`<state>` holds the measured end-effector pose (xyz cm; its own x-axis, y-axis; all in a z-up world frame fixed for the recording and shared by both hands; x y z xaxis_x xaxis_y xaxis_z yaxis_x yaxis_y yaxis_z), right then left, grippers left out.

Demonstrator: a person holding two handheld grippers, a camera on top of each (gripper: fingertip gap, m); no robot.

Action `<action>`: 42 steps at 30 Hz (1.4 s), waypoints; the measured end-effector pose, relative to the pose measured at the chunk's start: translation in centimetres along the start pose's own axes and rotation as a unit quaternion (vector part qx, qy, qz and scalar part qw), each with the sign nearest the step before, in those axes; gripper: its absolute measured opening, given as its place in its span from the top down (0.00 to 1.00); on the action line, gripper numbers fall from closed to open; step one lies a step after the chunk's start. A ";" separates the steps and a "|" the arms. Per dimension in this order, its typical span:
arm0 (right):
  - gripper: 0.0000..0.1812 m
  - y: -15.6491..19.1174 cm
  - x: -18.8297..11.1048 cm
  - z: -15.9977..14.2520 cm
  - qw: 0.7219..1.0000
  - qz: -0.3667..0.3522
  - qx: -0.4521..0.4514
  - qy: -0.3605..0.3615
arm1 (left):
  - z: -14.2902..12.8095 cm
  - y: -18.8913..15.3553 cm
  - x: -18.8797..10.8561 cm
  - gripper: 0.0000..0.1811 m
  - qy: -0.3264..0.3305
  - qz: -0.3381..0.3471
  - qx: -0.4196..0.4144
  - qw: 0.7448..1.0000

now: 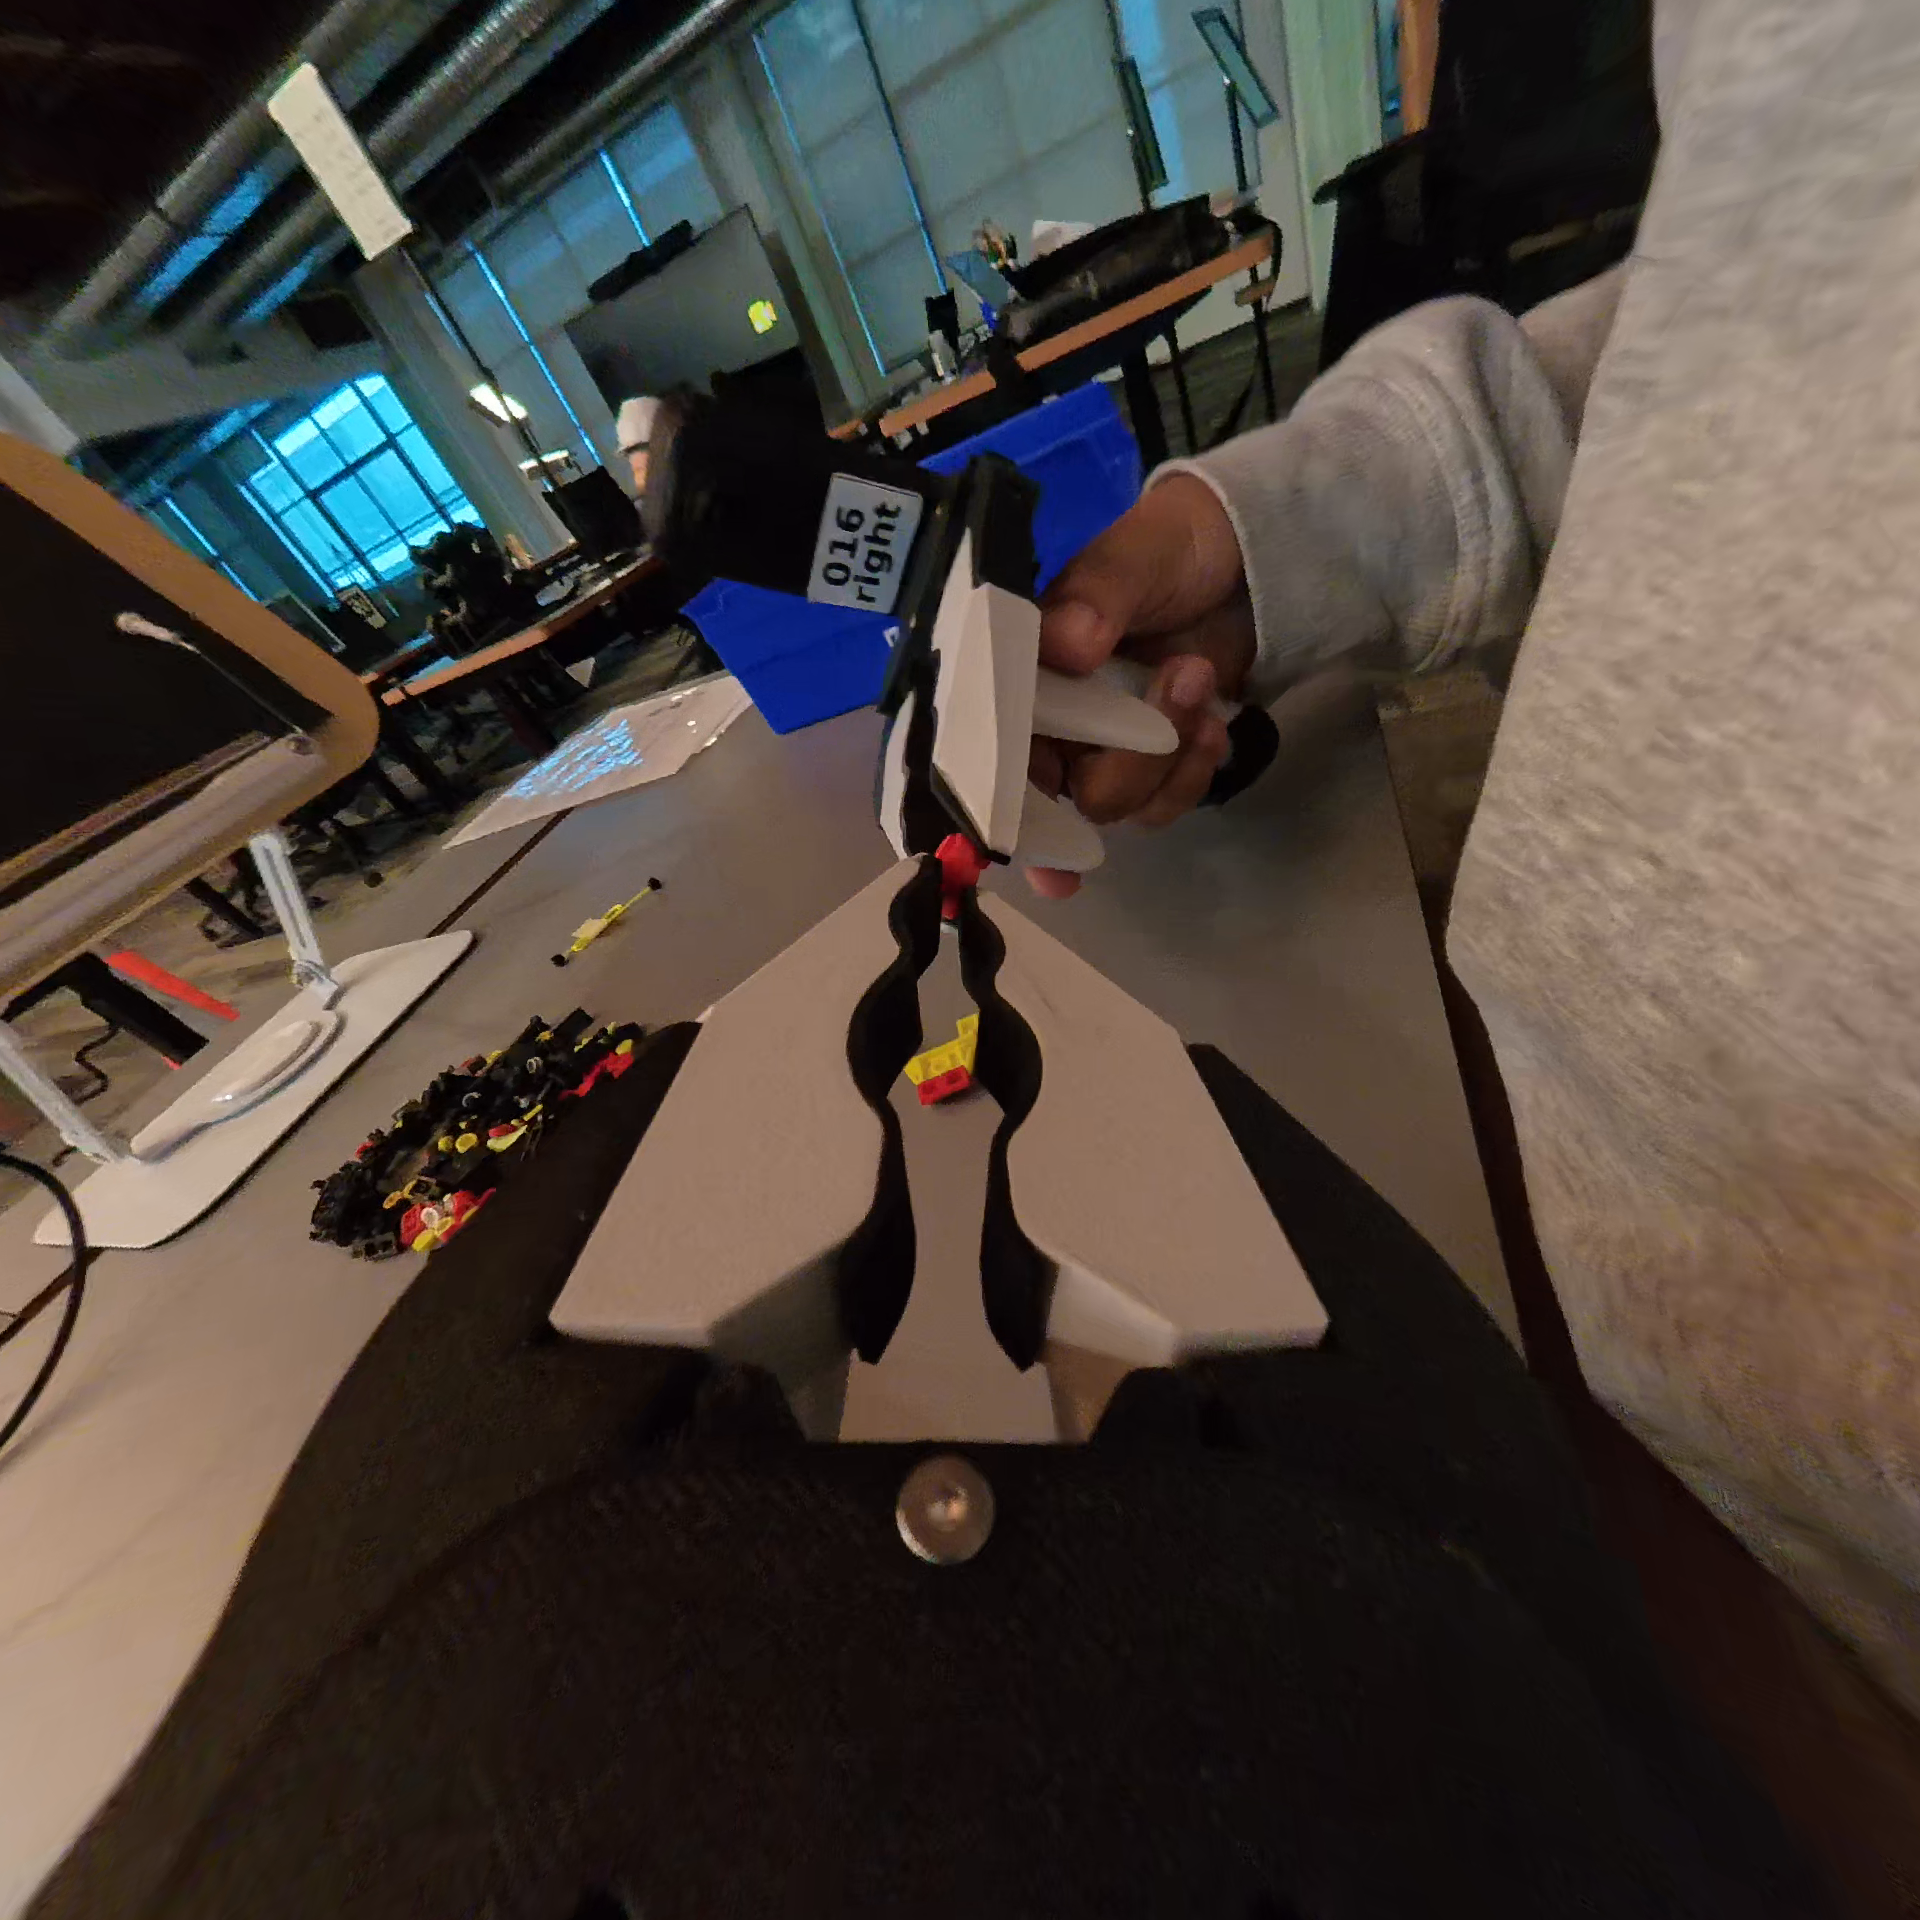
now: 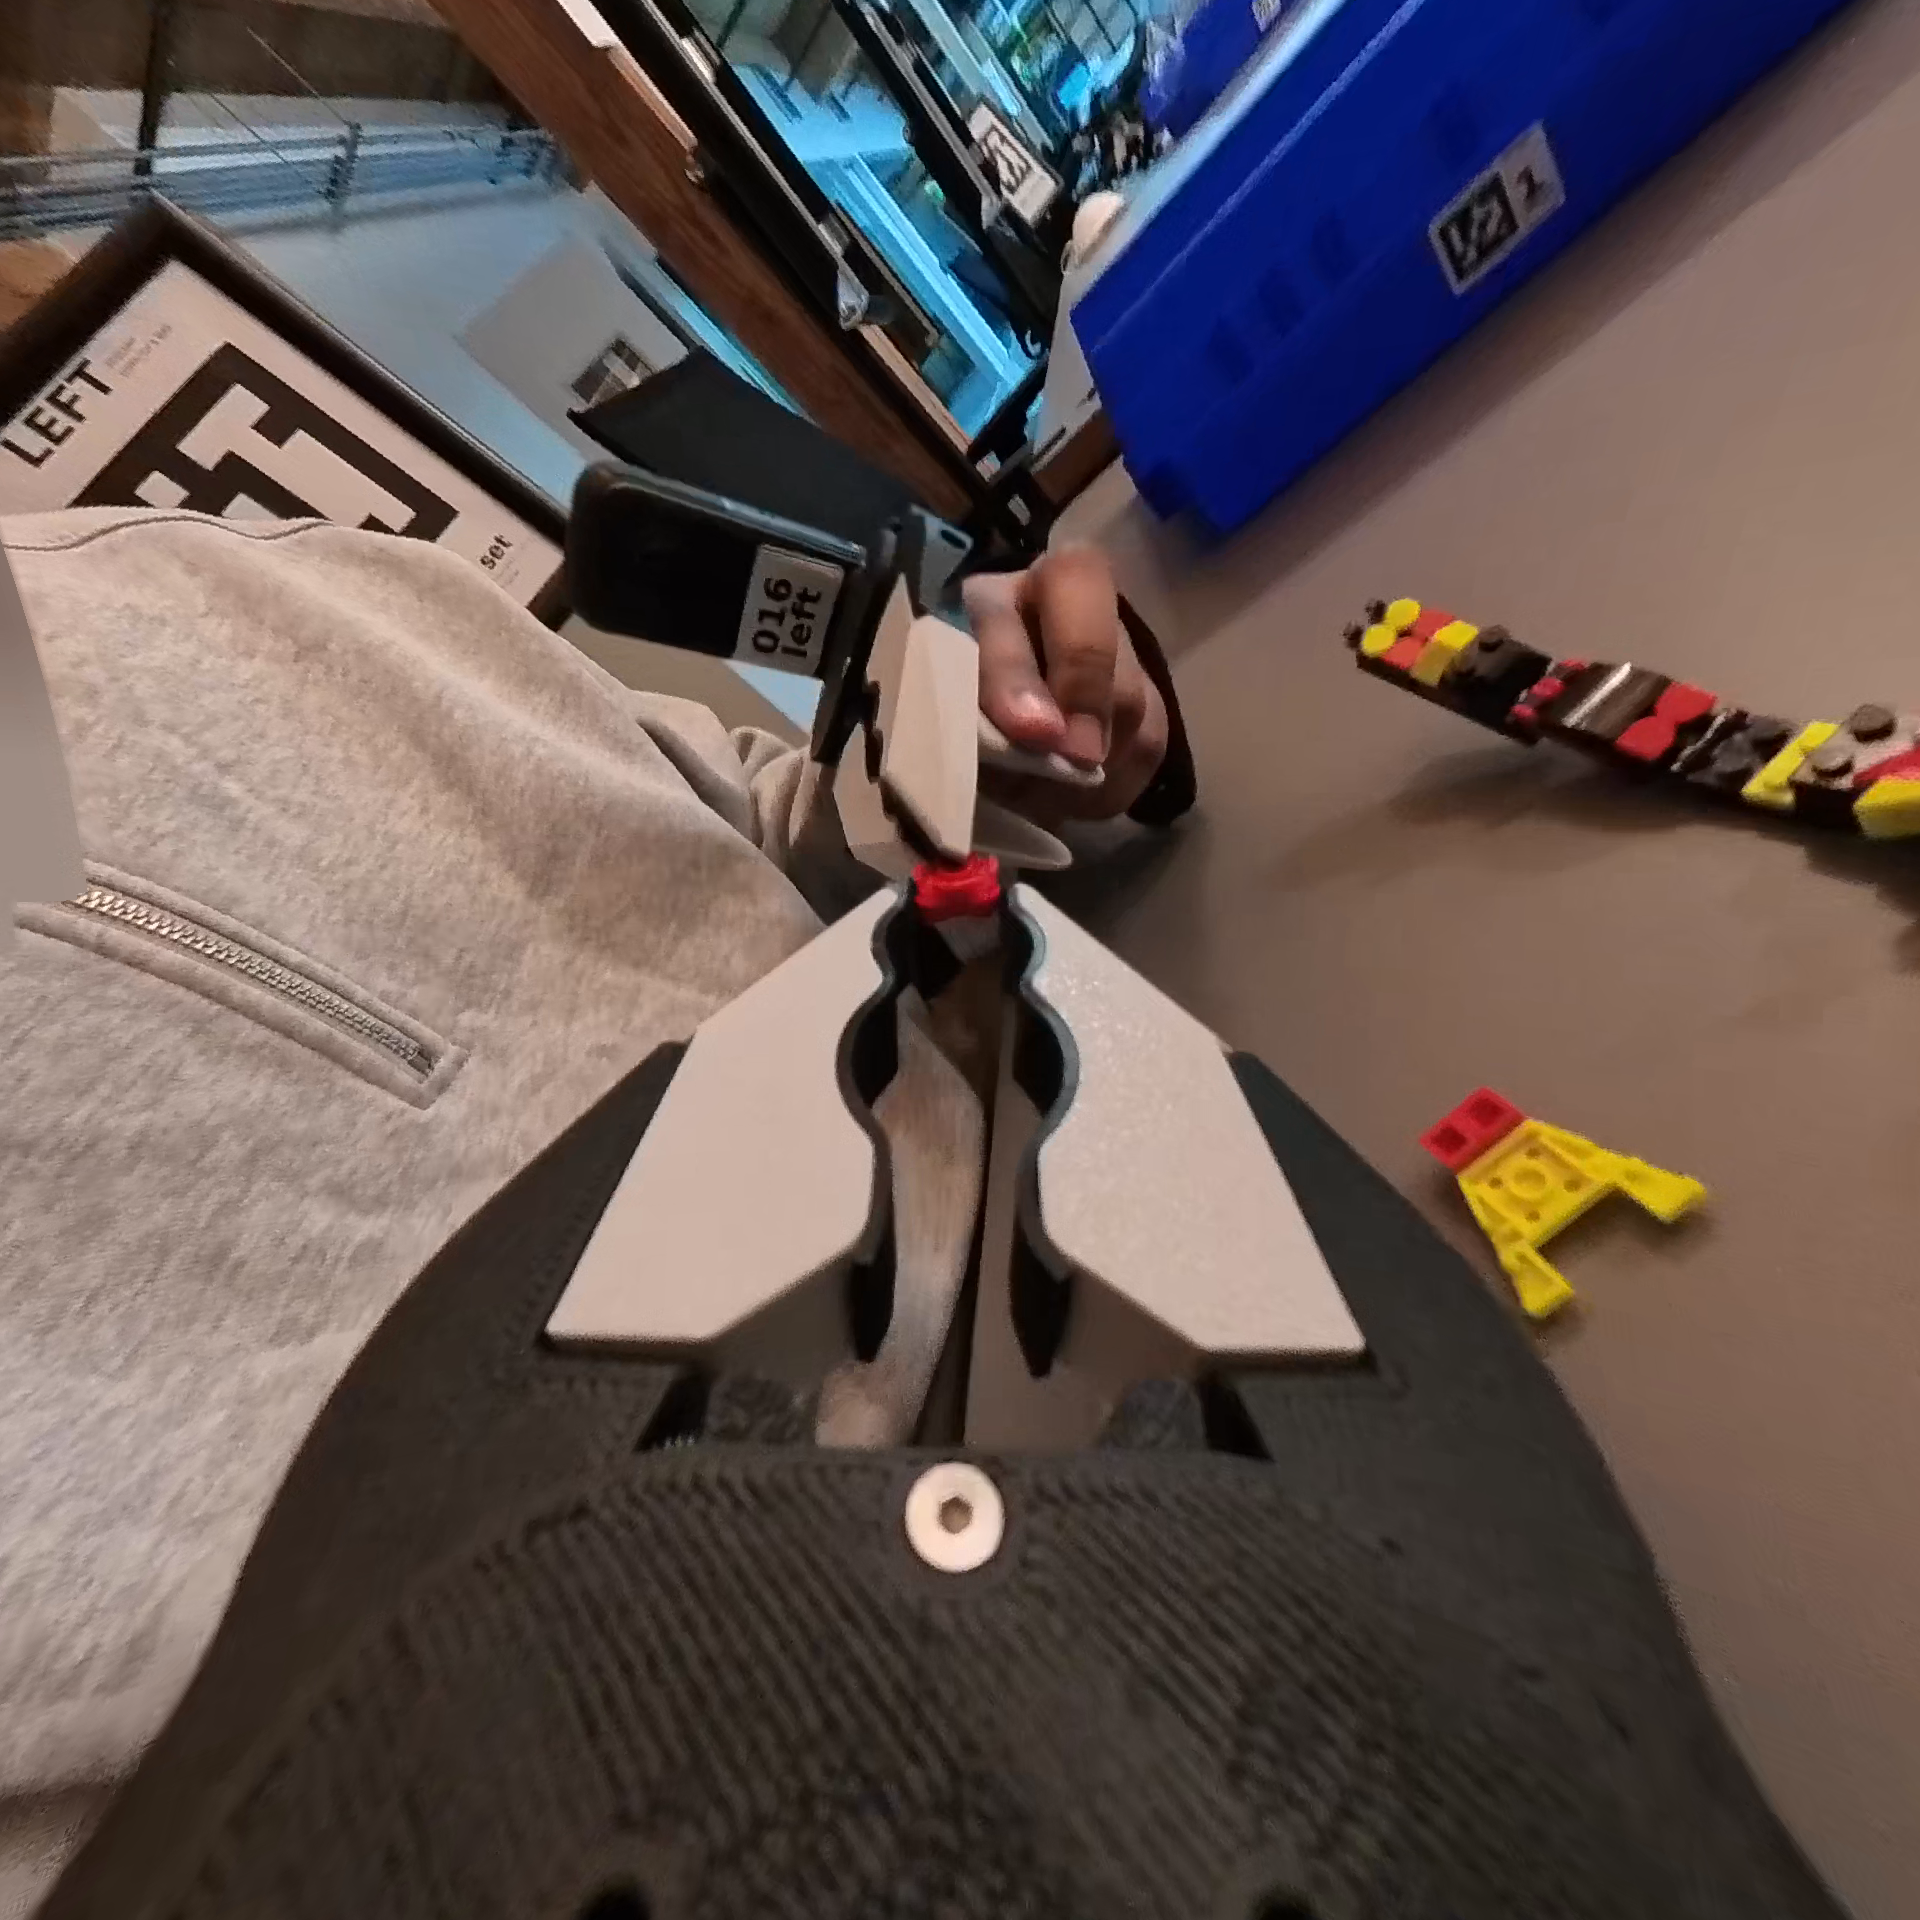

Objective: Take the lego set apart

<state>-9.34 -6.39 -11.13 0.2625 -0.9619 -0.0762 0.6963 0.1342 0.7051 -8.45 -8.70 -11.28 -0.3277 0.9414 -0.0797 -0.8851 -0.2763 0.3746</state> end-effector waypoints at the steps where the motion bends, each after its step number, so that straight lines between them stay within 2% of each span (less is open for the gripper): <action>1: 0.92 0.1 0.0 0.4 1.000 0.002 -0.010 -0.014 | 0.1 0.2 -0.1 0.99 -0.004 0.003 -0.005 1.000; 3: 0.90 0.3 -0.4 1.2 0.999 0.010 -0.017 -0.046 | 0.1 0.5 -0.2 0.99 -0.003 0.010 -0.008 1.000; 7: 0.89 0.1 -1.1 1.6 0.998 0.008 -0.019 -0.059 | 0.2 0.7 -0.3 0.99 -0.007 0.012 -0.014 1.000; 14: 0.90 -0.1 -0.4 0.9 0.998 -0.017 -0.044 -0.031 | 0.4 0.7 -0.3 0.99 -0.011 0.010 -0.023 1.000; 21: 0.93 0.3 -0.1 0.9 0.998 -0.010 -0.048 -0.029 | 0.6 0.5 -0.2 0.99 -0.013 0.010 -0.025 1.000; 23: 0.93 0.5 -0.1 1.0 0.998 -0.008 -0.047 -0.029 | 0.9 0.6 -0.3 0.99 -0.023 0.010 -0.051 0.998; 27: 0.93 1.6 -0.5 1.7 0.998 -0.011 -0.061 -0.023 | 2.4 1.0 -0.2 1.00 -0.073 0.008 -0.152 0.986; 31: 0.93 1.5 -0.8 1.2 0.997 -0.029 -0.066 0.001 | 2.3 0.8 0.2 1.00 -0.072 0.006 -0.176 0.982; 34: 0.93 1.3 -0.7 1.0 0.998 -0.029 -0.060 0.006 | 2.1 0.7 0.1 1.00 -0.068 0.005 -0.161 0.985; 42: 0.93 0.4 -0.5 -0.7 0.998 -0.022 -0.019 0.057 | 0.6 -0.9 0.1 1.00 -0.012 -0.012 -0.015 1.000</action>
<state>-8.74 -5.71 -11.35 0.3035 -0.9340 -0.1887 0.7338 0.1028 0.6716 -7.47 -8.23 -11.03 -0.2981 0.9522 -0.0666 -0.9027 -0.2586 0.3440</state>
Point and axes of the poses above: each gripper's, where its closed fingertips meet, x out along the fingers, z out of its top, y = z × x across the jaws, the point moved 2 cm from there along -x, back along the fingers
